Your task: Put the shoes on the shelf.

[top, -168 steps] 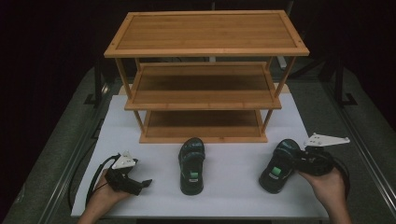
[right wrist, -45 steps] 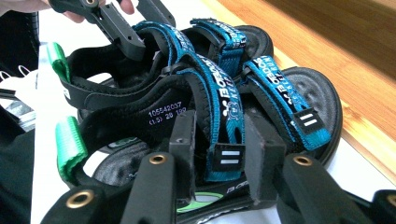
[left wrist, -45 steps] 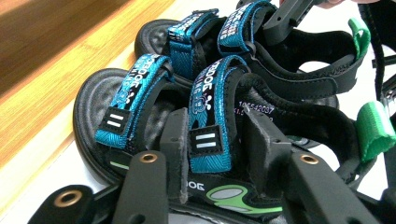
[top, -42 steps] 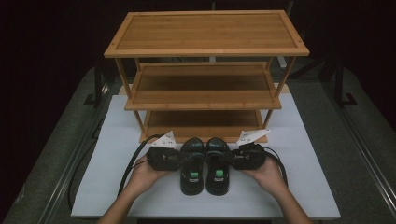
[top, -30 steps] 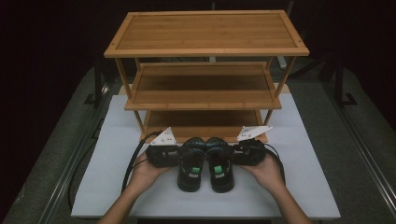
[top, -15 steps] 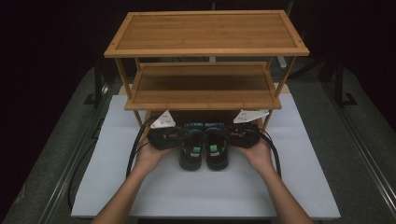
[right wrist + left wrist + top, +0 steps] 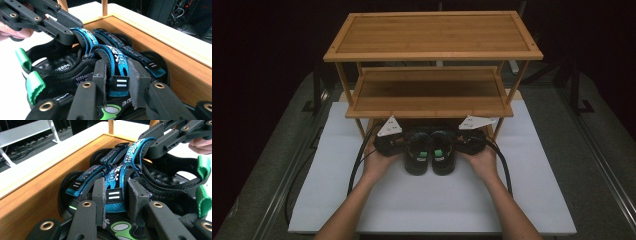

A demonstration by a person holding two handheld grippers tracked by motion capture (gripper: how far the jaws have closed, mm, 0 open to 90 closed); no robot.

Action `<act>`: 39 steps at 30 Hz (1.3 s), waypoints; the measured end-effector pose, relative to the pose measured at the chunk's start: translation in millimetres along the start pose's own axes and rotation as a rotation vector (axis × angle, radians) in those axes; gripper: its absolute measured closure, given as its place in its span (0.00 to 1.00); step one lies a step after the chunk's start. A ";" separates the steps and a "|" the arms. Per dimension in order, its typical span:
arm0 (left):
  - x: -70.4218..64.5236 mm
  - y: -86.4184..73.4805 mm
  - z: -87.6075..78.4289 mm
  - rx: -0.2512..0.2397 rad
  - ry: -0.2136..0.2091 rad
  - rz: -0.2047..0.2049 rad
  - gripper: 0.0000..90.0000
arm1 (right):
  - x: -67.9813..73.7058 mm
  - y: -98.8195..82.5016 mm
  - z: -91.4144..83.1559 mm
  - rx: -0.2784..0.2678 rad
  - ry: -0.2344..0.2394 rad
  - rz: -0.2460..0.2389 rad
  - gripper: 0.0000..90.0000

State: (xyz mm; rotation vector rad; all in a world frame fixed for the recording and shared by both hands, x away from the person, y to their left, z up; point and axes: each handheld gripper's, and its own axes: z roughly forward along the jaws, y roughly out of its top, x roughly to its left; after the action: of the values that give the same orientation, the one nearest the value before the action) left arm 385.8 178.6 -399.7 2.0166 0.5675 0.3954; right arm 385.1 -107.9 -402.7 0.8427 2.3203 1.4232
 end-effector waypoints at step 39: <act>-36.3 -48.0 -34.0 0.163 -0.029 -0.070 0.21 | 32.1 -53.7 -46.4 0.176 -0.033 0.086 0.29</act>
State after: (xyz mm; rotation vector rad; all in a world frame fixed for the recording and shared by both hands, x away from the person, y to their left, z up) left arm 327.6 203.9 -427.0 2.1477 0.6692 0.2848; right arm 318.0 -139.4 -426.5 1.0186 2.4373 1.2408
